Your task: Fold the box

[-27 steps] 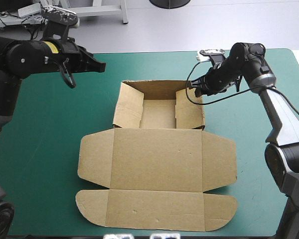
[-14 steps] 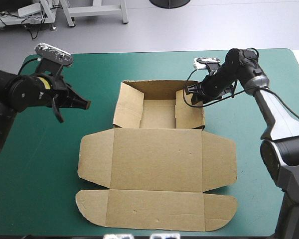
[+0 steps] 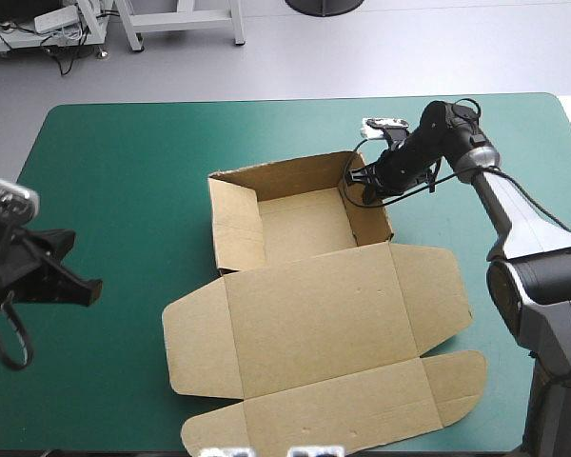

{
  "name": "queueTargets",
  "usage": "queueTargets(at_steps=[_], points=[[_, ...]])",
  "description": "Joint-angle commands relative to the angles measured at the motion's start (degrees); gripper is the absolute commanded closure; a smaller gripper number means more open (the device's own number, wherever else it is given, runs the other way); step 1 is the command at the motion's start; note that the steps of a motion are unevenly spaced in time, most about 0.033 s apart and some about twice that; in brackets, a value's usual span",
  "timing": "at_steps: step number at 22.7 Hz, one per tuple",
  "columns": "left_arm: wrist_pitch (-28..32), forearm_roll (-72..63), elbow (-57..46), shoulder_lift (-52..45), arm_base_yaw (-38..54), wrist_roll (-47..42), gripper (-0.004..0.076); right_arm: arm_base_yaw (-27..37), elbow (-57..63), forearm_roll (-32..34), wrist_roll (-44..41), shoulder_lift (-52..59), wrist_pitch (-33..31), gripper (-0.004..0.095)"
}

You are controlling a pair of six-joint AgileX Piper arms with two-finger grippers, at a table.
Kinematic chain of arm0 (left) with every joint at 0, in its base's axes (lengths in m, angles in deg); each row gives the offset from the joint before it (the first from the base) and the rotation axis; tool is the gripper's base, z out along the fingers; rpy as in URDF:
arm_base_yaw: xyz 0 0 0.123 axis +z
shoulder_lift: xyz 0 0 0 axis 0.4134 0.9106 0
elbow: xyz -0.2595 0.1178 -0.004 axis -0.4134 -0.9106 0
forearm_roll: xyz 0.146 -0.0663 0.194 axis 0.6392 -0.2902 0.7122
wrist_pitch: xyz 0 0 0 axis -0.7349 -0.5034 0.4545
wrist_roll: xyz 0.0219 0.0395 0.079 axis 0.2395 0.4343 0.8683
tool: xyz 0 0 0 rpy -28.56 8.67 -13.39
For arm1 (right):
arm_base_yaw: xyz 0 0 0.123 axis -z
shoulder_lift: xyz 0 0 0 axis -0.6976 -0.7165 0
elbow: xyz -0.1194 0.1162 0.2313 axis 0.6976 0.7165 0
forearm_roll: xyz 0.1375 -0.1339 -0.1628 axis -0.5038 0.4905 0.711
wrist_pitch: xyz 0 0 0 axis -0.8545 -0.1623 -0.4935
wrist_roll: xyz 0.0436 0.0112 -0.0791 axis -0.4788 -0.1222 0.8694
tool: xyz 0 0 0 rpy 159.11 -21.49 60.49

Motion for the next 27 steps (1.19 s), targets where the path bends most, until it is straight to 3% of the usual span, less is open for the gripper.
queueTargets(at_steps=[1,4,7,9,14,21,23,25,27], points=[[3.14,0.40,-3.19,-5.97,-0.20,-1.10,0.0734,0.22,-2.45,-0.01,0.33,3.34,1.67,0.0904],[4.54,0.84,-8.53,-11.20,-0.20,-1.10,0.0734,0.22,-3.52,5.85,-2.41,3.71,1.20,0.0904],[6.22,1.29,-15.80,-17.65,-0.20,-1.35,0.0734,1.25,-4.02,18.06,-6.32,3.71,-1.29,0.0907],[6.46,1.44,-17.85,-20.06,-0.20,-1.35,0.0734,3.25,-4.02,20.89,-7.74,3.79,-2.12,0.0906],[4.75,2.03,-19.67,-23.82,-0.20,-3.72,0.0734,12.40,-4.02,20.74,-8.38,5.27,-2.65,0.0906],[5.01,2.82,-19.67,-23.82,-0.20,-3.72,0.0734,36.36,-3.46,20.44,-5.88,9.16,-3.35,0.0908],[5.66,2.82,-19.67,-23.82,-0.20,-3.72,0.0734,43.83,-3.46,16.07,-4.08,9.51,-3.35,0.0908],[5.66,2.82,-19.67,-23.82,-0.20,-3.72,0.0734,47.66,-3.46,12.68,-1.31,9.40,-3.35,0.0908],[5.74,2.58,-19.67,-23.71,-0.20,-3.84,0.0734,48.25,-3.46,13.33,0.88,9.06,-3.00,0.0905]])
